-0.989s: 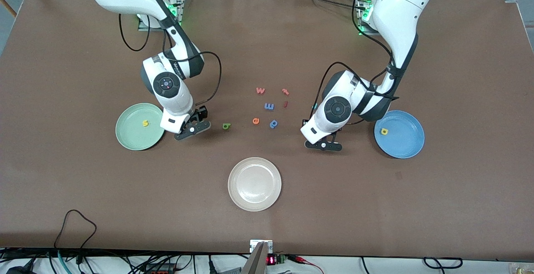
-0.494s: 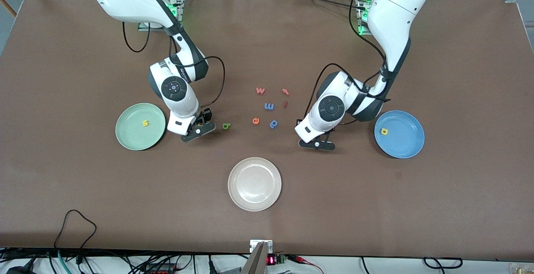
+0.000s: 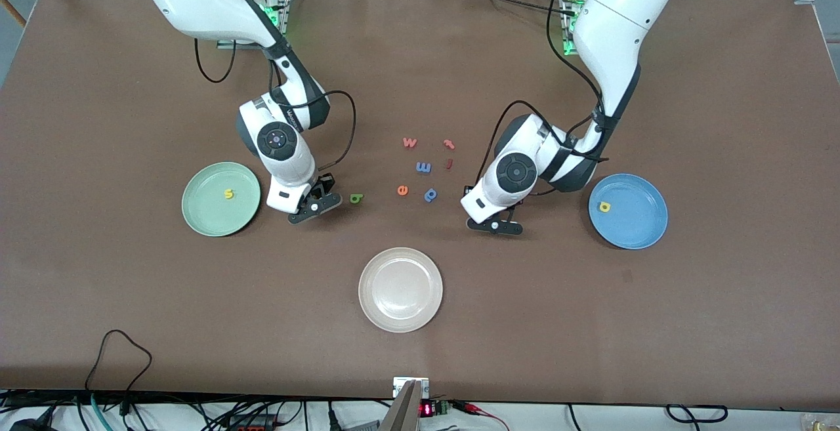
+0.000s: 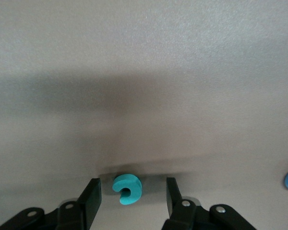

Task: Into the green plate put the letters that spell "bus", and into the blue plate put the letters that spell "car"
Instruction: 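Grasp teal c with the left gripper while the right gripper places yellow s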

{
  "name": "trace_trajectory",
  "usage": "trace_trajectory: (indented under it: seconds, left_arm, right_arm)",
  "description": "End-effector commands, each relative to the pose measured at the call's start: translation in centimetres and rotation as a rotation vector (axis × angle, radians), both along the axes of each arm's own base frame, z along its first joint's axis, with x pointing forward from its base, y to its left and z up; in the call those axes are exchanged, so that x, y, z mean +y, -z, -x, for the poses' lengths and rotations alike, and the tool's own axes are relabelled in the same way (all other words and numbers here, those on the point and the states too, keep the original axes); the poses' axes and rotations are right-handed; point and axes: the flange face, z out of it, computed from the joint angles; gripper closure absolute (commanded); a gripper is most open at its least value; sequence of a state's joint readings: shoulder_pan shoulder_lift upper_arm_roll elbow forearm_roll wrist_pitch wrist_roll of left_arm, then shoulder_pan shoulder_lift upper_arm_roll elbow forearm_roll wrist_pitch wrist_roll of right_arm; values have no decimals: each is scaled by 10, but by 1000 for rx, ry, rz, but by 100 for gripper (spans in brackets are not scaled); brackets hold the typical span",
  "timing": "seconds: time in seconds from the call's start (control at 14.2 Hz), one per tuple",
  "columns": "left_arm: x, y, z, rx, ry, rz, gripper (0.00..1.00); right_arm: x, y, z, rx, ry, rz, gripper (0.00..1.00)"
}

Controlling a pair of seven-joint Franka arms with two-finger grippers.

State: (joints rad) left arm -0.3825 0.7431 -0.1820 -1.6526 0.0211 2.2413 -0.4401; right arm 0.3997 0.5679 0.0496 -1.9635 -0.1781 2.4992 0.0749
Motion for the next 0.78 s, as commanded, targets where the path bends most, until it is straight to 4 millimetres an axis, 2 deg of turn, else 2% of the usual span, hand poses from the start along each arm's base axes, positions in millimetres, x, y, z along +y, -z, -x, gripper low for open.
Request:
trace_trajectory:
  seconds: [0.0,0.14,0.21,0.28,0.35,0.49,0.57,0.71]
  left_arm:
    - [-2,1,1,5,-1,3,44]
    - [-1,5,4,14,-1,-2,48]
    - [-1,5,5,16,0,-2,51]
    - [-1,5,5,16,0,-2,54]
    - [0,6,5,17,0,-3,57]
    - [0,8,6,20,0,-4,65]
    - [0,8,6,20,0,-4,70]
    - [2,8,5,20,-3,-4,81]
  right_arm:
    - [6,-2,-3,-13,8,-4,98]
    - [8,-17,-14,-38,-2,-13,100]
    - [5,-22,-17,-42,2,-12,100]
    - [-7,-35,-23,-49,19,-7,100]
    - [-23,-42,-28,-39,40,5,100]
    - [-69,-58,-39,-3,108,36,100]
    - [-94,-62,-40,25,136,52,100]
    - [-128,-60,-37,57,185,64,100]
